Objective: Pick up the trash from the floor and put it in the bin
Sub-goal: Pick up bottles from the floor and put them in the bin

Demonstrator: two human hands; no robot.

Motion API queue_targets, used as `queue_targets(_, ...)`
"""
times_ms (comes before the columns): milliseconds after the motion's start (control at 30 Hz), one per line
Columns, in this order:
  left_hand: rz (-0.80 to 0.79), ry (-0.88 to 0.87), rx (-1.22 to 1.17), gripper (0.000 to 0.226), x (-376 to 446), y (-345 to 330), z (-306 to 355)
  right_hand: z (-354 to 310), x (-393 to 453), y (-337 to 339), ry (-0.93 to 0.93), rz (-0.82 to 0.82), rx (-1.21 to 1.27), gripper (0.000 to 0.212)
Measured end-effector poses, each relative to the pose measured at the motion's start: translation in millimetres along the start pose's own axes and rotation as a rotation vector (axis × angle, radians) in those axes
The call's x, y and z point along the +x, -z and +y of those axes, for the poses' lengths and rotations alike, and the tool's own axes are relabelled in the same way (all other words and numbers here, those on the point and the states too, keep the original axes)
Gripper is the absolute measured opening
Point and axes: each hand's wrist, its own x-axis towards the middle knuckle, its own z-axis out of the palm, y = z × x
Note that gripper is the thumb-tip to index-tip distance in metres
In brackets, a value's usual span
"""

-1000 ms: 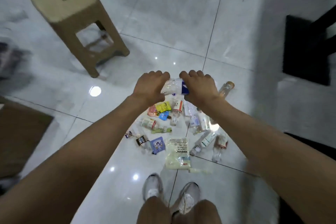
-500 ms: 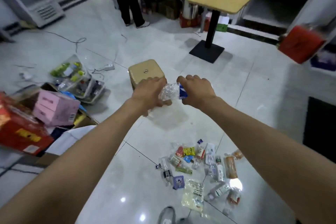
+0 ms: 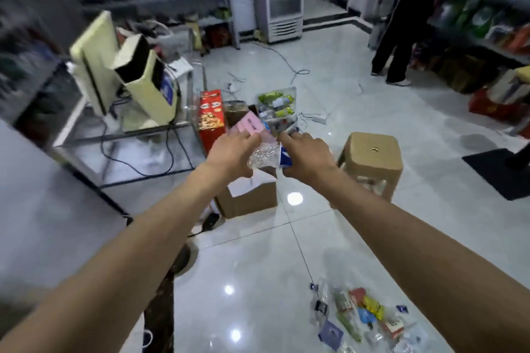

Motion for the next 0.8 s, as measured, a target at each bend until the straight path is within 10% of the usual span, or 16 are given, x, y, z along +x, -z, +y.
queue_targets(400,-0.053,0.461,-0.052,0.066,-182,-36,-230,-284,105,-23,0.423,-0.064,0.031,0.06)
queue_targets(800,-0.047,0.651,-0.107,0.064,-226,-100,-354,-416,195,-68,0.598,-0.083,-0.036,0.057)
